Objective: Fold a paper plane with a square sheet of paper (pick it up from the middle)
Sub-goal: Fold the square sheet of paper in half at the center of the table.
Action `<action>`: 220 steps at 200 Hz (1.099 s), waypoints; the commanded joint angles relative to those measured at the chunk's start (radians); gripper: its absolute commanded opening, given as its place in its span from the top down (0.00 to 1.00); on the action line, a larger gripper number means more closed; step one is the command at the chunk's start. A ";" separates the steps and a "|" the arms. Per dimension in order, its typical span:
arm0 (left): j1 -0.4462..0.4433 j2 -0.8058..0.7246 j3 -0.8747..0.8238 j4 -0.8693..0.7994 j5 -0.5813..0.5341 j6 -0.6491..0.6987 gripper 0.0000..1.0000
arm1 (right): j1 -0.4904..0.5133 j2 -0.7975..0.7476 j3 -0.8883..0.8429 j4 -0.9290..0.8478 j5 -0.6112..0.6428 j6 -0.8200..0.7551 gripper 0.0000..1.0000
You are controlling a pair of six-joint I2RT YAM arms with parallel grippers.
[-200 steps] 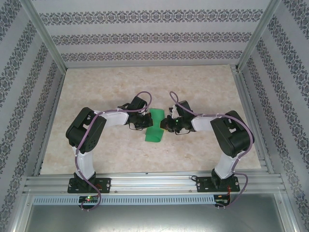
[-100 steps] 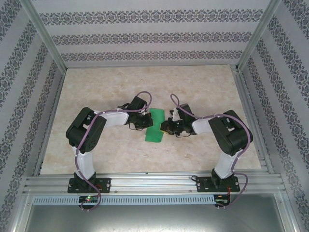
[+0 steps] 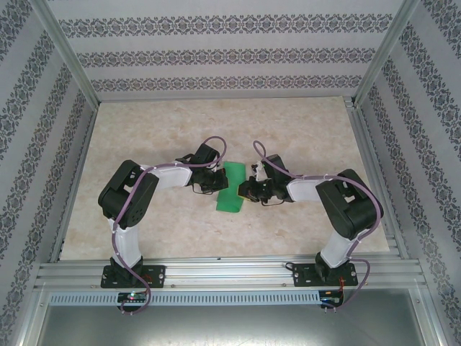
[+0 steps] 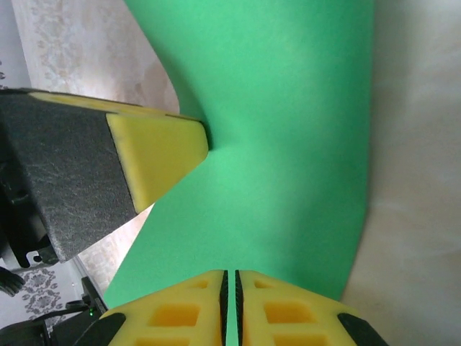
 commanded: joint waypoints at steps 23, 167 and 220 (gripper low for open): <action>-0.016 0.059 -0.029 -0.070 -0.042 0.019 1.00 | 0.019 0.039 -0.002 -0.042 0.052 -0.026 0.86; -0.015 0.059 -0.030 -0.074 -0.040 0.020 1.00 | 0.067 0.006 0.009 -0.051 0.050 -0.011 0.87; -0.015 0.059 -0.028 -0.075 -0.039 0.022 1.00 | 0.074 0.069 -0.034 -0.076 0.107 -0.024 0.87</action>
